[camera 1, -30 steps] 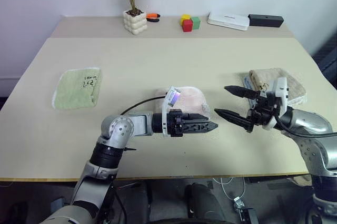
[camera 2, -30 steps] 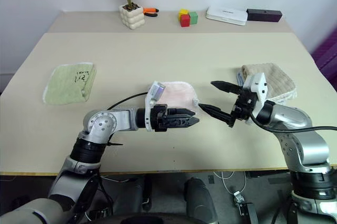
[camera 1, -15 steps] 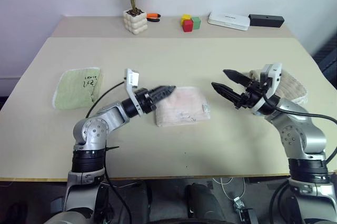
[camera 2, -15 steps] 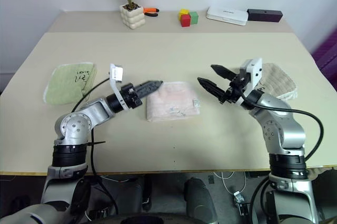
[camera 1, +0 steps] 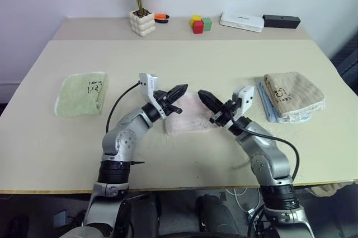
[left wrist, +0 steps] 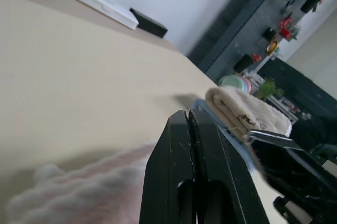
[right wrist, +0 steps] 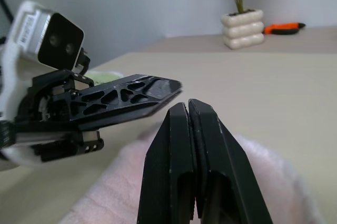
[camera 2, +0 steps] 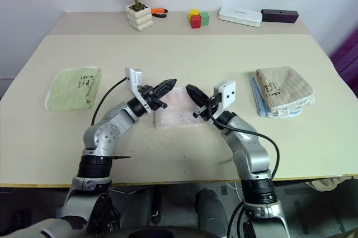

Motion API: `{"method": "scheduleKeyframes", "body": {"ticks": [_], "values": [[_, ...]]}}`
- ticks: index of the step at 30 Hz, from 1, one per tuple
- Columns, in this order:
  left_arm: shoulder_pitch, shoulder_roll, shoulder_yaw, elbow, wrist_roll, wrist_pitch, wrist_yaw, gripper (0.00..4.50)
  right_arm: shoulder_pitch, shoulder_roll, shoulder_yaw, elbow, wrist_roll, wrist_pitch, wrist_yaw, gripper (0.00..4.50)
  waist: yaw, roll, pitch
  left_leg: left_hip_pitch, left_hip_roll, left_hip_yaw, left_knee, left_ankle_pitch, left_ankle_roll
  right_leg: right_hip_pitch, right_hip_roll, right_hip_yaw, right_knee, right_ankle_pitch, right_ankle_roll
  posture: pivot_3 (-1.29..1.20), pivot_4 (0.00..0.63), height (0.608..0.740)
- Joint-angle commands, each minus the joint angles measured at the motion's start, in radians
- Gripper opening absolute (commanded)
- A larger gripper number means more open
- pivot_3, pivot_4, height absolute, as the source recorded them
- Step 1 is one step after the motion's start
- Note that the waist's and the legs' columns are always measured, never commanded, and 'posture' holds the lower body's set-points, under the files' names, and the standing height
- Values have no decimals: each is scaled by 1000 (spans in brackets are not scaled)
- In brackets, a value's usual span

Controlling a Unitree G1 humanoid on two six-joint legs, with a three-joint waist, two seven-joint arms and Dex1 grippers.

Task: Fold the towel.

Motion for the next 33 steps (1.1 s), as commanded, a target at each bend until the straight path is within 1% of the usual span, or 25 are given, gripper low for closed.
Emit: {"method": "scheduleKeyframes", "body": {"ticks": [1,5,8,13,17,22,24,28,30,31,32,33], "values": [[-16,2,-24,67,91,-75,35,0,-6,40,23,74,-93,-76,-78,36,-1,0,0,0,0,0,0,0,0,0,0,0,0,0,0,0,150,735],[-40,-6,-16,143,137,-144,49,0,-28,67,33,165,-160,-121,-135,36,0,0,0,0,0,0,0,0,0,0,0,0,0,0,0,0,150,735],[-49,5,-38,203,192,-197,43,0,-45,64,48,217,-240,-149,-193,36,0,0,0,0,0,0,0,0,0,0,0,0,0,0,0,0,150,735],[-46,2,-54,249,257,-262,57,0,-52,60,26,244,-259,-135,-227,36,0,0,0,0,0,0,0,0,0,0,0,0,0,0,0,0,150,735],[-40,-12,-42,252,261,-274,67,0,-51,54,12,249,-266,-129,-243,36,0,0,0,0,0,0,0,0,0,0,0,0,0,0,0,0,150,735],[-34,-13,-39,250,267,-276,64,0,-55,87,-38,225,-192,-54,-269,36,0,0,0,0,0,0,0,0,0,0,0,0,0,0,0,0,150,735],[-34,-12,-37,248,267,-274,63,0,-74,131,-120,200,-61,9,-280,36,0,0,0,0,0,0,0,0,0,0,0,0,0,0,0,0,150,735],[-38,-9,1,233,218,-240,48,0,-87,124,-129,145,9,48,-214,36,-1,0,0,0,0,0,0,0,0,0,0,0,0,0,0,0,150,735],[-49,1,47,203,150,-191,27,537,-103,111,-143,120,28,54,-203,558,-3,0,0,0,0,0,0,0,0,0,0,0,1,0,0,0,150,735],[-56,11,64,187,131,-174,26,901,-111,100,-146,113,28,52,-200,891,-4,0,0,0,0,0,0,0,0,0,0,0,1,0,0,0,150,735],[-61,23,74,168,114,-155,18,1337,-116,94,-152,106,41,60,-190,1339,-4,0,0,0,1,0,0,0,0,0,0,0,1,0,1,0,150,735],[-68,40,87,135,91,-121,19,1879,-120,81,-156,98,51,65,-175,1833,-5,0,0,0,1,0,-1,0,0,-1,0,0,1,0,1,0,150,735]]}}
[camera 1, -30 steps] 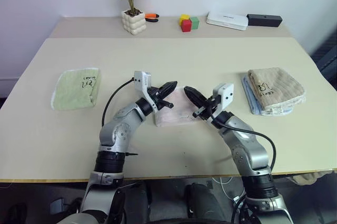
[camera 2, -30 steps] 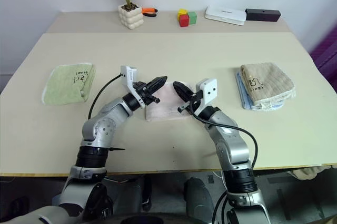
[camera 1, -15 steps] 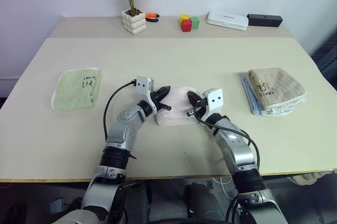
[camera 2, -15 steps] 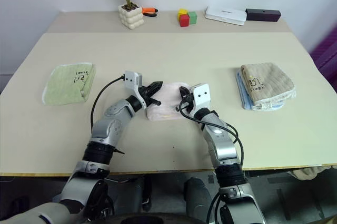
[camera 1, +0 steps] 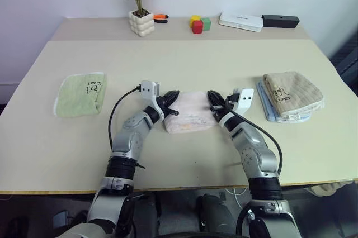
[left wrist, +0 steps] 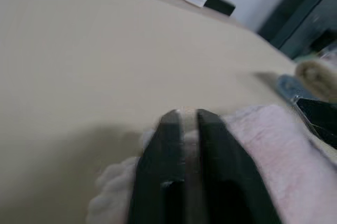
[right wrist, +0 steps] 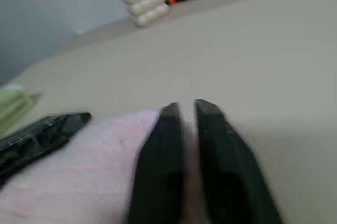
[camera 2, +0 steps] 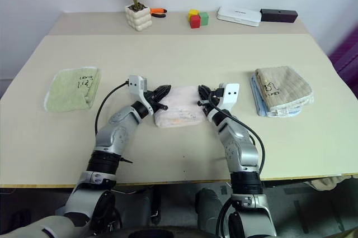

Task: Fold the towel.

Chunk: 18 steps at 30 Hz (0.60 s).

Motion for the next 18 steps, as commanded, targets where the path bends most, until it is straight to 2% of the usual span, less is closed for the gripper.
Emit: {"method": "scheduleKeyframes", "body": {"ticks": [1,5,10,13,18], "values": [[-32,52,63,-125,-88,91,-9,2352,-31,-38,-23,-74,45,7,46,2349,0,0,0,0,0,0,0,0,0,0,0,0,0,0,0,0,150,735],[-72,121,159,-225,-230,269,35,4430,-38,-97,-24,-82,45,3,92,4410,1,0,0,0,0,0,0,0,0,0,0,0,0,0,1,0,150,735],[-50,229,268,-300,-477,586,54,4472,-52,-161,-10,-61,39,4,170,4462,-1,0,0,0,0,0,0,0,0,0,0,0,0,0,1,0,150,735],[-1,308,275,-311,-524,682,22,4472,-45,-211,23,-47,1,-6,227,4462,-4,0,0,0,0,0,0,0,0,0,0,0,1,0,1,0,150,735],[12,385,274,-316,-574,778,15,4472,-30,-253,41,-24,-43,-43,261,4462,1,0,0,0,0,0,0,0,0,-1,0,0,1,0,1,0,150,735]]}}
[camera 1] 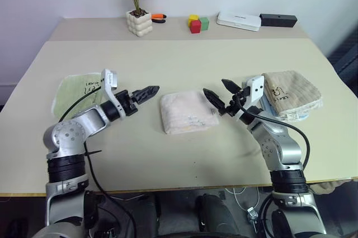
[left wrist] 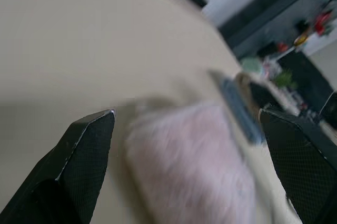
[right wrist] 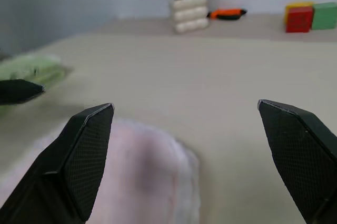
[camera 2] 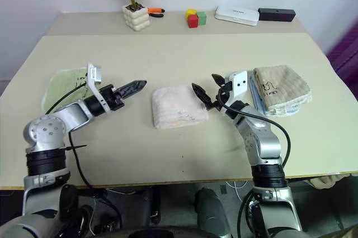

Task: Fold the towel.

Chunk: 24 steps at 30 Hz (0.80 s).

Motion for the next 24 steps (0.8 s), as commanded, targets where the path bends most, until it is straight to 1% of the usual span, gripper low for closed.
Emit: {"method": "scheduleKeyframes", "body": {"ticks": [1,5,7,10,13,17,24], "values": [[-14,40,16,-35,-66,74,-21,4472,4,-15,8,-7,-22,-48,26,4462,1,0,0,0,0,0,0,0,0,0,0,0,0,0,0,0,150,735],[-2,55,16,32,-76,150,-9,4472,2,-40,20,19,-68,-91,43,4462,1,0,0,0,0,0,0,0,0,0,0,0,0,0,0,0,150,735],[-9,30,36,76,-97,187,12,4472,0,-33,13,23,-60,-95,44,4462,0,0,0,0,0,0,0,0,0,0,0,0,0,0,0,0,150,735],[-2,13,22,97,-81,200,18,4472,5,-23,17,15,-60,-97,38,4462,-1,0,0,0,0,0,0,0,0,0,0,0,0,0,0,0,150,735],[7,-28,-20,111,-73,225,17,4472,22,-9,26,-3,-63,-97,27,4462,2,0,0,0,0,0,0,0,0,0,0,0,0,0,0,0,150,735],[-5,-79,-31,118,-95,267,22,4472,31,-8,29,-14,-66,-95,19,4462,2,0,0,0,0,0,1,0,0,1,-1,0,0,0,0,0,150,735],[1,-133,-84,177,-32,255,16,4472,30,-11,27,-23,-62,-96,5,4462,4,0,0,0,-1,0,1,0,0,1,-1,0,0,0,0,0,150,735]]}}
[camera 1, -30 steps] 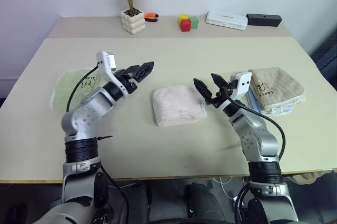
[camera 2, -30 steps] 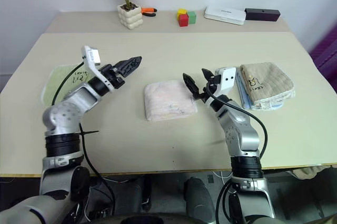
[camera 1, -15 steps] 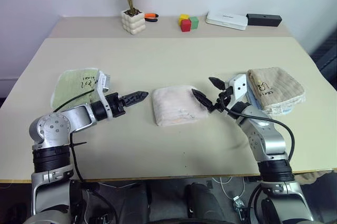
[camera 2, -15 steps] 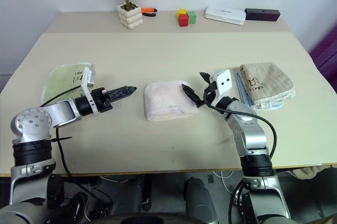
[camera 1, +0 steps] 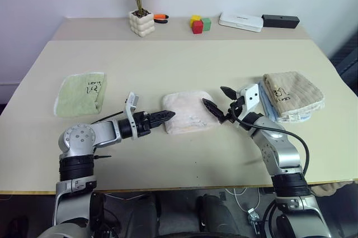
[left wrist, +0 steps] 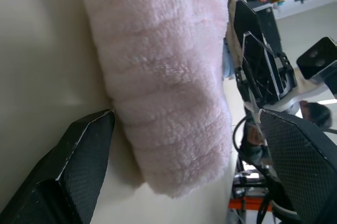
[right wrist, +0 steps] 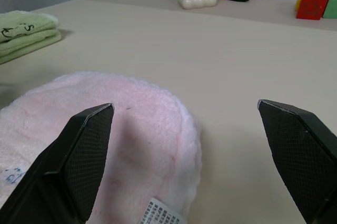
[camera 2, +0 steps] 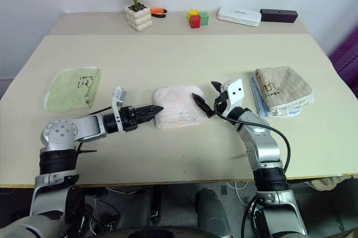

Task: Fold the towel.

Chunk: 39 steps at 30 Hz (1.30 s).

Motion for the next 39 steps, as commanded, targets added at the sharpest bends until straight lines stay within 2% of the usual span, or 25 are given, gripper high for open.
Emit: {"method": "scheduleKeyframes", "body": {"ticks": [1,11,14,21,27,32,33,36,39], "values": [[2,-38,-27,53,30,2,9,4472,-7,-1,-13,-59,4,-16,-6,4462,2,0,0,0,0,0,0,0,0,0,0,0,0,0,0,0,150,735],[-37,-181,5,167,69,-42,82,4472,6,2,3,-79,-6,-13,-21,4462,24,0,-1,2,-2,-1,2,0,0,4,-1,0,-1,0,0,0,150,735],[-37,-193,2,181,74,-27,95,3599,12,1,6,-83,-6,-13,-23,4500,24,0,-1,2,-2,-2,2,0,0,6,-1,0,-2,0,-1,0,150,735],[-63,-193,-12,205,106,12,99,76,4,5,5,-81,-4,-15,-33,4500,24,3,-3,4,-2,-3,2,0,0,7,-1,0,-2,0,0,0,150,735],[-66,-205,-6,202,117,11,102,32,6,4,1,-78,-4,-19,-36,4500,23,4,-3,8,-2,-3,1,0,0,11,-1,0,-3,-2,-3,0,150,735],[-72,-223,15,141,113,-103,83,32,10,-11,-30,-80,14,-28,-31,4500,24,4,-3,8,-2,-3,2,0,0,12,-1,0,-3,-2,-4,0,150,735],[-75,-225,24,133,109,-126,78,32,11,-13,-48,-87,33,-33,-24,4500,24,3,-3,8,-2,-3,2,0,0,12,-1,0,-3,-2,-4,0,150,735],[-79,-216,36,85,140,-254,70,32,23,-47,-149,-189,252,42,93,4500,23,3,-2,6,-2,-3,1,0,0,10,-1,0,-3,-2,-4,0,150,735],[-75,-207,38,47,181,-387,51,32,54,-130,-155,-248,302,84,199,4500,17,3,-2,2,-2,-3,1,0,0,6,-1,0,-3,-1,-2,0,150,735]]}}
